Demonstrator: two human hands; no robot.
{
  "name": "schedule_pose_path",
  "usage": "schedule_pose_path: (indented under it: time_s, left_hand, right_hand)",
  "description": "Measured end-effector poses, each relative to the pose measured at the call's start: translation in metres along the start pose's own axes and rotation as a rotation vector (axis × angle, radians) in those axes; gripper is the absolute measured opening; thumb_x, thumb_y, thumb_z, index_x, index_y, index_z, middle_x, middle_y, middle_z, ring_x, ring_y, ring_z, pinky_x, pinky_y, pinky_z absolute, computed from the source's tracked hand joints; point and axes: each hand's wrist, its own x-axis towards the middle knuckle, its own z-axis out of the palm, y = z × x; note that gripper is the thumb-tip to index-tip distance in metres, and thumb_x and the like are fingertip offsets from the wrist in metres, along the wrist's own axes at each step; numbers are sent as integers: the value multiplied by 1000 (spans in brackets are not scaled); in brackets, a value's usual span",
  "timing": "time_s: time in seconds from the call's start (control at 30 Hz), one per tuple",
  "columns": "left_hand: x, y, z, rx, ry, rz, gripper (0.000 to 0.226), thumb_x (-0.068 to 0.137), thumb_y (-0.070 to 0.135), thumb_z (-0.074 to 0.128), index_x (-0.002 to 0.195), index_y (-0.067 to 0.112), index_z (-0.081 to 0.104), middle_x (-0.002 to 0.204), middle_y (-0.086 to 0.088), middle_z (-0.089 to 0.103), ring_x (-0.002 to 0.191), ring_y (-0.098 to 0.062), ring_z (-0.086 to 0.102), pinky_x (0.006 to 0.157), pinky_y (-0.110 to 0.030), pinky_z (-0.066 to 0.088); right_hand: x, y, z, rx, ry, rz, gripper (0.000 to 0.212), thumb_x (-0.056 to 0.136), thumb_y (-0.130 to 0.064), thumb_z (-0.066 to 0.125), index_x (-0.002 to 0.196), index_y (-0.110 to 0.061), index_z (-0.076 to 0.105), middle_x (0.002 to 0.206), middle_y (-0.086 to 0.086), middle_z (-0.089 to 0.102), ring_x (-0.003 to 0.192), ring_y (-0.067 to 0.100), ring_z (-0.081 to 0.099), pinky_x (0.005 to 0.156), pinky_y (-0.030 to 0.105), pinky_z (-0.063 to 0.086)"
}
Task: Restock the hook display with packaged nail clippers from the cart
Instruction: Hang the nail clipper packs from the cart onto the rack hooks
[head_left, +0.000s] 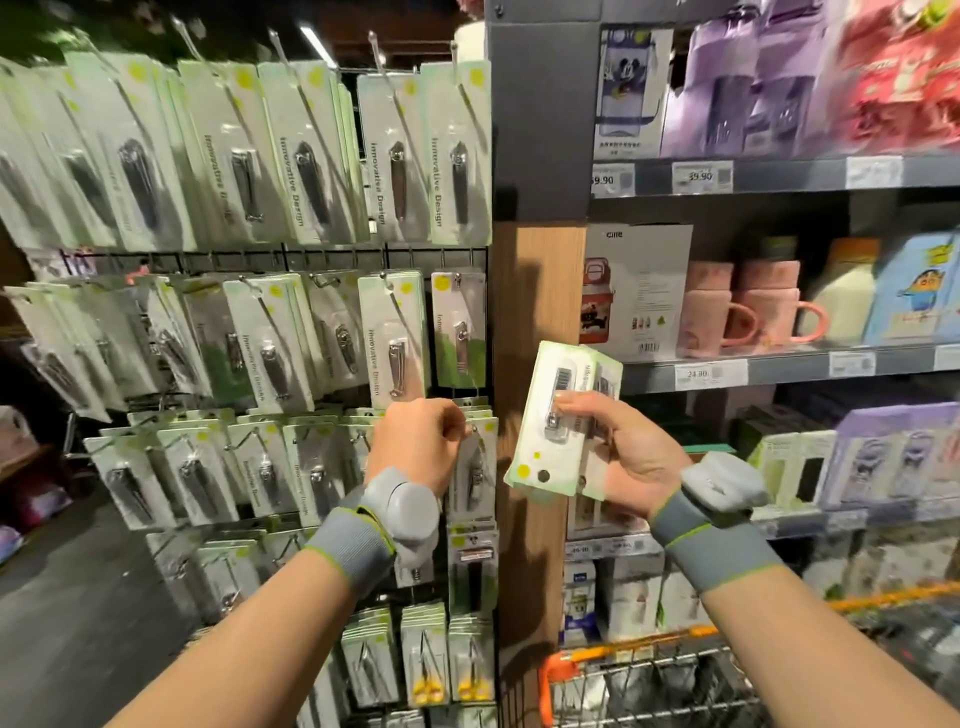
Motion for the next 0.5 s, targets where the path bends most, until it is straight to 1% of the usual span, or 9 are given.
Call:
schedule_pose_path:
  time_s: [0.13,0.23,0.3,0.4,0.47,0.5]
  left_hand:
    - [3,-3,5,50,-72,-16,20,86,7,56,88,18,72,93,-3,72,94,-27,62,81,-34,50]
    - [4,-3,5,68,-96,-22,20,88,8,54,92,18,71,94,-3,71,95,-26,61,80,-31,49]
    - [1,-1,1,73,-75,-7,17,90,11,53,95,18,68,94,-4,70,93,-27,60,76,-32,47]
    - [-11,8,-9,138,20,104,14,95,22,47,95,16,60,85,-7,66,82,-31,58,69,-35,45]
    - [-16,12,-11,135,84,173,25,97,30,42,87,12,56,76,-8,64,74,-32,58,67,-39,46]
    - [-18,13,-11,91,88,165,32,97,34,42,83,10,57,71,-7,64,71,-31,58,66,-40,47]
  right_hand:
    - [3,2,0,-27,3,19,26,62,-6,68,88,-8,68,83,13,70,74,25,68,91,56,47]
    - [5,4,-2,-43,11,32,29,62,-7,68,91,-8,67,83,13,70,73,25,69,85,54,51]
    - [4,4,0,-42,-6,43,30,63,-7,68,92,-6,67,87,14,70,75,26,69,81,54,52]
    - [3,4,5,-44,-5,43,26,65,-6,67,91,-6,67,90,16,68,79,28,67,86,54,50]
    - [3,5,8,-42,14,28,16,71,-4,65,86,-6,67,84,15,68,75,27,67,86,53,50]
    - [2,5,9,-37,14,25,15,71,-4,65,85,-6,67,82,15,69,75,26,67,85,53,50]
